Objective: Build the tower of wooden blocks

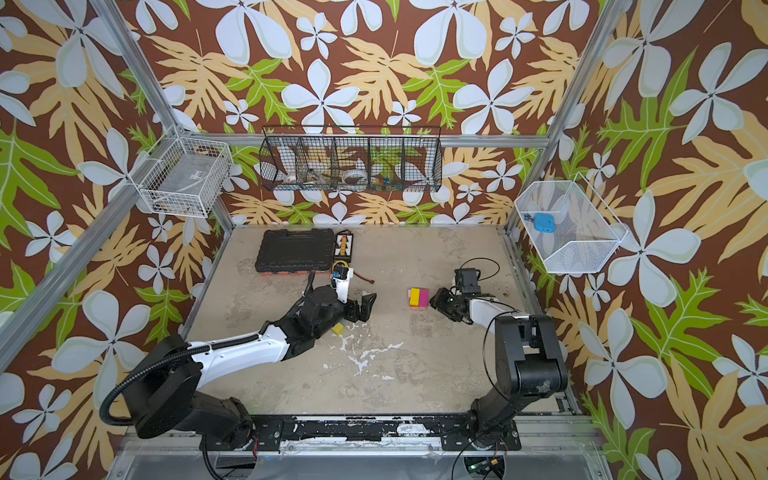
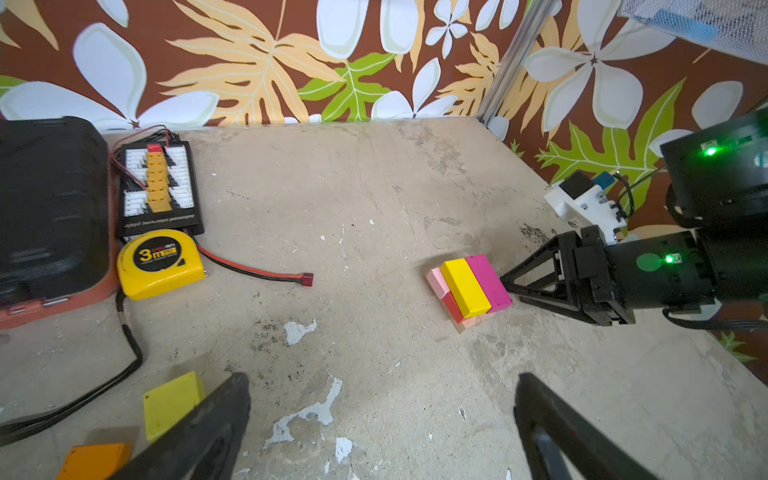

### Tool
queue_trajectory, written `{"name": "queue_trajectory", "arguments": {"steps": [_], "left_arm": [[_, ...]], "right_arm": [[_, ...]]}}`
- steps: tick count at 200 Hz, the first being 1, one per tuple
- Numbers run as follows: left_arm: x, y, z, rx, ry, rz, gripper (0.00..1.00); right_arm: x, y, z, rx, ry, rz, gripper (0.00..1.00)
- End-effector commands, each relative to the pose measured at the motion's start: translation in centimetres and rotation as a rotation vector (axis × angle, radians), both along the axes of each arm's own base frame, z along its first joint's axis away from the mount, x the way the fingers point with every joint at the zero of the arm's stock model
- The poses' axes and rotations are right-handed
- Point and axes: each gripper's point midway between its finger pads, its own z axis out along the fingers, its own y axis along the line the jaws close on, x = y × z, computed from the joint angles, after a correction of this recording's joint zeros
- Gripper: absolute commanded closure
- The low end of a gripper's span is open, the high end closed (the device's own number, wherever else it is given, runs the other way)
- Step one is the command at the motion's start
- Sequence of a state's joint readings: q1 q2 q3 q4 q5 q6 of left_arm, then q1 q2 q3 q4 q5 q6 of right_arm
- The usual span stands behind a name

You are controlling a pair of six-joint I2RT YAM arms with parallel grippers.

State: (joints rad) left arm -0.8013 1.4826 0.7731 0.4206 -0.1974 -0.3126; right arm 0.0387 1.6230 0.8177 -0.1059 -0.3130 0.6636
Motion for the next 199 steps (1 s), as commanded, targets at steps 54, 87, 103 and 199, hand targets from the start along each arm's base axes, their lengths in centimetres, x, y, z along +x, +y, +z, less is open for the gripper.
{"name": "queue_trajectory", "arguments": {"steps": [54, 87, 103, 199], "left_arm": [[0.9, -4.9, -5.7, 0.115, 0.195, -0.155, 0.14], [1.0, -7.1, -8.5, 0.144, 0.278, -0.230, 0.18], [1.1, -7.9, -9.2, 0.153, 0.300, -0.252, 0.18], [2.8, -10.2, -11.4, 0.205, 0.345, -0.288, 0.21]], "right_arm": [[1.6, -1.0, 1.1, -0.077, -0.036, 0.008, 0.46], [2.0, -0.5, 0.5, -0.055, -0.021, 0.030, 0.47], [2.2, 0.0, 0.3, -0.042, -0.016, 0.045, 0.47], [2.5, 0.4, 0.7, -0.070, -0.023, 0.062, 0.48]]}}
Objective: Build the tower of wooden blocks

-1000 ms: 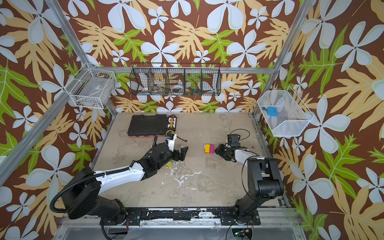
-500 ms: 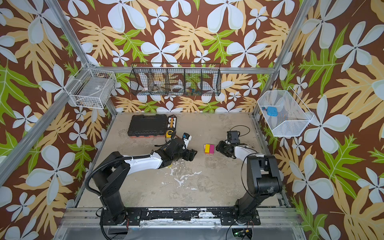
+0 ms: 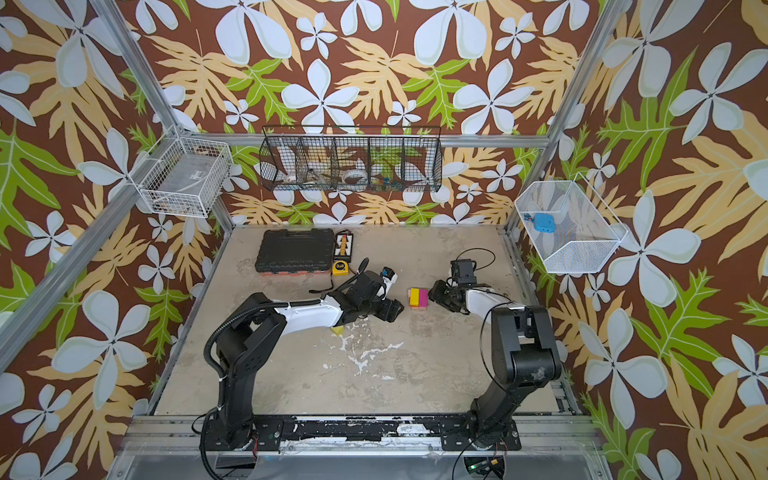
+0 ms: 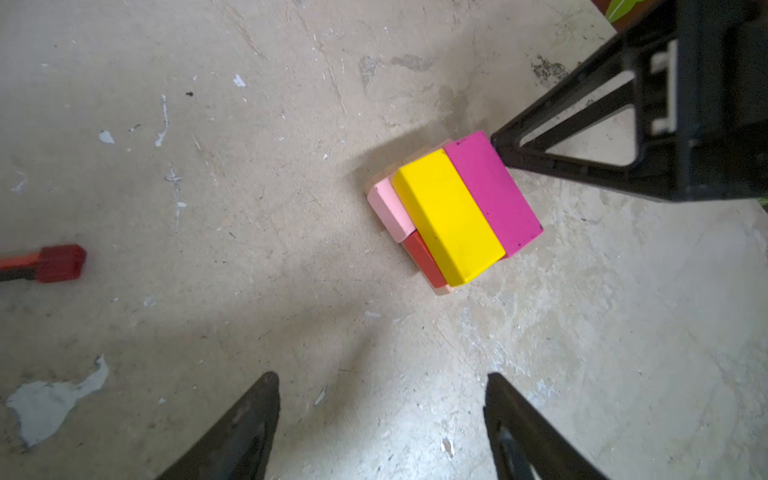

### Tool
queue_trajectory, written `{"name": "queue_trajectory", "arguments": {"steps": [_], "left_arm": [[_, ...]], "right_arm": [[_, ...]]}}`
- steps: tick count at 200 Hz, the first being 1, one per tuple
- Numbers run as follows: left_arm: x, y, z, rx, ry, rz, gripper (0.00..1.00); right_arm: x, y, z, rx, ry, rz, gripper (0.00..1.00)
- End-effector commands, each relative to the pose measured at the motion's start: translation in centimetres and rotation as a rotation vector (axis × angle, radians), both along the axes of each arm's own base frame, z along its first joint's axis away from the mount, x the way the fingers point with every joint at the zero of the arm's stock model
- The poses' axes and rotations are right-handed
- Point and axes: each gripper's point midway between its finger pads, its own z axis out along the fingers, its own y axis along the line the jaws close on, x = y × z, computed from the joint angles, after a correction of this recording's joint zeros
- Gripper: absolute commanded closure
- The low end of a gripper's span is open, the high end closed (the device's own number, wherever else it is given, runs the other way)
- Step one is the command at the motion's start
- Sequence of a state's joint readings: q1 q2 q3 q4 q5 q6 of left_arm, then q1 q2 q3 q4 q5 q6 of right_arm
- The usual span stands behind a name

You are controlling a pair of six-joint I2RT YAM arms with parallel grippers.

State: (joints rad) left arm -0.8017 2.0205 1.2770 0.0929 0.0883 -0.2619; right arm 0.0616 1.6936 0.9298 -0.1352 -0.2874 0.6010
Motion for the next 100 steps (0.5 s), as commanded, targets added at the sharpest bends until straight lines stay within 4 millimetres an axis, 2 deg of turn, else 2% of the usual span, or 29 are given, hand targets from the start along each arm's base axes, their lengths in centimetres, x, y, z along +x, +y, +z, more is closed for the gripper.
{"name": "queue_trajectory", "arguments": {"steps": [1, 42, 100], "left_arm": [[0.0, -0.3, -0.6, 0.021, 0.015, -0.019, 0.21], [0.6, -0.9, -1.6, 0.043, 0.026, -0.025, 0.22], [1.1, -1.8, -1.5, 0.037, 0.030, -0.040, 0.22]], "right_arm": [[0.0, -0.2, -0.1, -0.017, 0.007, 0.002, 0.48], [0.1, -0.2, -0.4, -0.021, 0.018, 0.001, 0.49], [0.1, -0.2, -0.3, -0.022, 0.018, 0.002, 0.49]]}}
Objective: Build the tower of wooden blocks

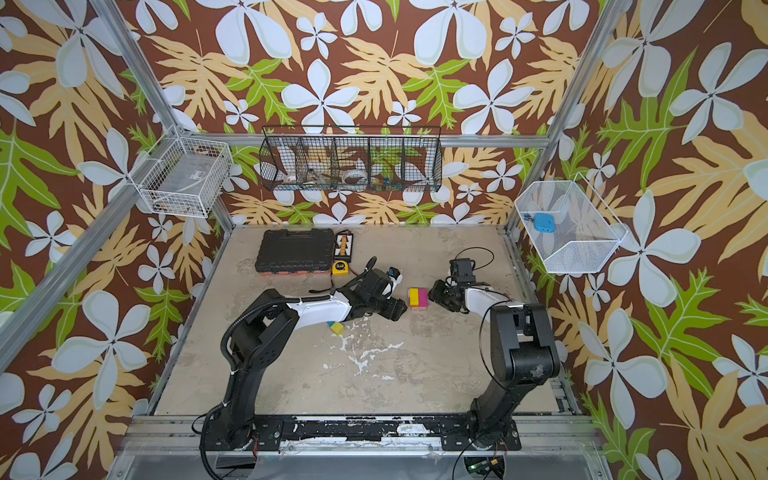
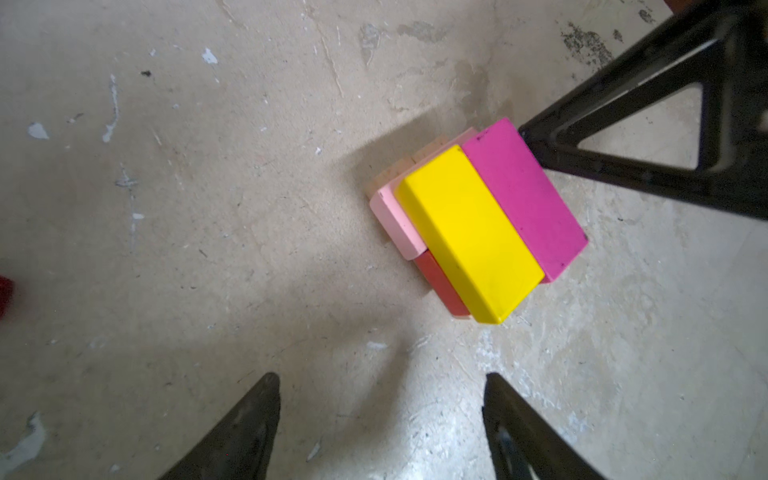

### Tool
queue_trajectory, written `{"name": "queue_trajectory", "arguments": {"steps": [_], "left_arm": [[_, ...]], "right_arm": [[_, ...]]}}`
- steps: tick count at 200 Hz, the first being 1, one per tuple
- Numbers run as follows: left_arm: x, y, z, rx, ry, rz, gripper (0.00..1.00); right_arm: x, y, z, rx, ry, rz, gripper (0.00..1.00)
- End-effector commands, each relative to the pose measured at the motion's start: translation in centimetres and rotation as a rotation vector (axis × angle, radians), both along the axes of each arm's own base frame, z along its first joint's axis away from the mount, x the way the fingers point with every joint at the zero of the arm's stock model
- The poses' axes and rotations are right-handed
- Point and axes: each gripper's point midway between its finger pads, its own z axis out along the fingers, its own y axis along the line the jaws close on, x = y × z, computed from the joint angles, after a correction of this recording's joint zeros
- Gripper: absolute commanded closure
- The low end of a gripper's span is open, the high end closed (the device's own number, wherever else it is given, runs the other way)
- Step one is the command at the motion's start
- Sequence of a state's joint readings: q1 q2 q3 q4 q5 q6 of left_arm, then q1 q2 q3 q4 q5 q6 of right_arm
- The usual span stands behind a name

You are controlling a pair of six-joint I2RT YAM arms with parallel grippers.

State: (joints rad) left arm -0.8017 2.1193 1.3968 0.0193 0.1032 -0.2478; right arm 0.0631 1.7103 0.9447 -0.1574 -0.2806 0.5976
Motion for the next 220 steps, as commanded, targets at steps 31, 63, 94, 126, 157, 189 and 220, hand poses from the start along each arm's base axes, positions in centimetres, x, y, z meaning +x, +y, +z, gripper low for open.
{"name": "queue_trajectory", "arguments": {"steps": [31, 63, 94, 126, 157, 189, 220], "left_arm": [[1.0, -1.1, 0.7, 0.001, -0.013, -0.010, 0.22], [1.6, -1.4, 0.7, 0.009, -0.014, -0.003, 0.22], [1.4, -1.3, 0.5, 0.012, -0.011, -0.008, 0.23], [1.0, -1.4, 1.4, -0.018, -0.018, -0.017, 0.23], [1.1, -0.7, 2.6, -0.029, -0.058, 0.005, 0.22], [1.9, 0.1, 2.5, -0.010, -0.074, 0.045, 0.21], [2.9, 0.4, 1.5, 0.004, -0.051, 0.068, 0.21]], "right_arm": [[0.2, -0.2, 0.1, -0.016, -0.004, 0.003, 0.49], [0.2, -0.1, 0.2, -0.014, -0.005, 0.005, 0.49], [0.2, -0.1, 0.1, -0.011, -0.003, 0.004, 0.49], [0.1, -0.2, 0.0, -0.016, 0.000, 0.003, 0.49], [0.2, -0.3, 0.1, -0.021, -0.003, 0.001, 0.49], [0.2, -0.3, 0.1, -0.021, -0.001, 0.001, 0.49], [0.2, -0.3, 0.1, -0.021, -0.001, 0.001, 0.49]]}}
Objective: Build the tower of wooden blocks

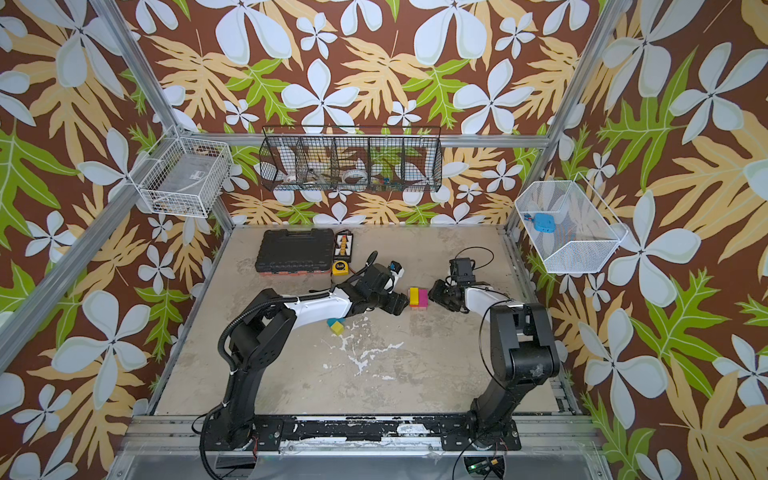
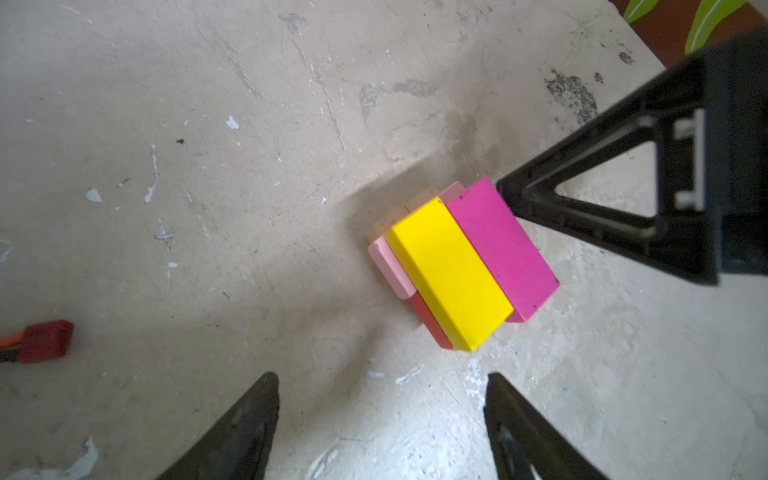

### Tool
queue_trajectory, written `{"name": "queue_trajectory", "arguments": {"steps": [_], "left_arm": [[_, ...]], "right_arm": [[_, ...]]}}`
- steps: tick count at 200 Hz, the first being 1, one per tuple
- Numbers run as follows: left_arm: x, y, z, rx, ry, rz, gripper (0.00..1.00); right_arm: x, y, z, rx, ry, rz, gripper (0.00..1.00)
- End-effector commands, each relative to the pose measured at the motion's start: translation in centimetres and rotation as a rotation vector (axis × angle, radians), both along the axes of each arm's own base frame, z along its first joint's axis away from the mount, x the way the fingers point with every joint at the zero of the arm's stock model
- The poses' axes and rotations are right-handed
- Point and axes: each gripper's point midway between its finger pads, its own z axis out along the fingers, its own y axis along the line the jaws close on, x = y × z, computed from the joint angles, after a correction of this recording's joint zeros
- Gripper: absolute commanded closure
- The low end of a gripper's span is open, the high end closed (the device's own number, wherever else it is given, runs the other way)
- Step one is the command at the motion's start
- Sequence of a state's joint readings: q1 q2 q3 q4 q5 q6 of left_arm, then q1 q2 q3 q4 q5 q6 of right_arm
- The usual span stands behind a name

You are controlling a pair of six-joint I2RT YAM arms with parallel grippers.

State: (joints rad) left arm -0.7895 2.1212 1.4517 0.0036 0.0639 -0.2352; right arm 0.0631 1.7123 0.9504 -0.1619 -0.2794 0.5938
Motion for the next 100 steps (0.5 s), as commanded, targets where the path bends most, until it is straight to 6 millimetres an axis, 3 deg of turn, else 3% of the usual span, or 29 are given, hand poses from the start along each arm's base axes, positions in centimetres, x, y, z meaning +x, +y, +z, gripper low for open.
{"name": "queue_trajectory", "arguments": {"steps": [1, 100], "left_arm": [[1.09, 0.39, -0.32, 0.005, 0.001, 0.037, 0.21], [2.02, -0.40, -0.83, 0.012, 0.009, 0.029, 0.21]], "right_arm": [[0.11, -0.28, 0.04, -0.019, -0.001, -0.002, 0.49], [0.12, -0.12, -0.02, -0.017, 0.000, 0.002, 0.50]]}}
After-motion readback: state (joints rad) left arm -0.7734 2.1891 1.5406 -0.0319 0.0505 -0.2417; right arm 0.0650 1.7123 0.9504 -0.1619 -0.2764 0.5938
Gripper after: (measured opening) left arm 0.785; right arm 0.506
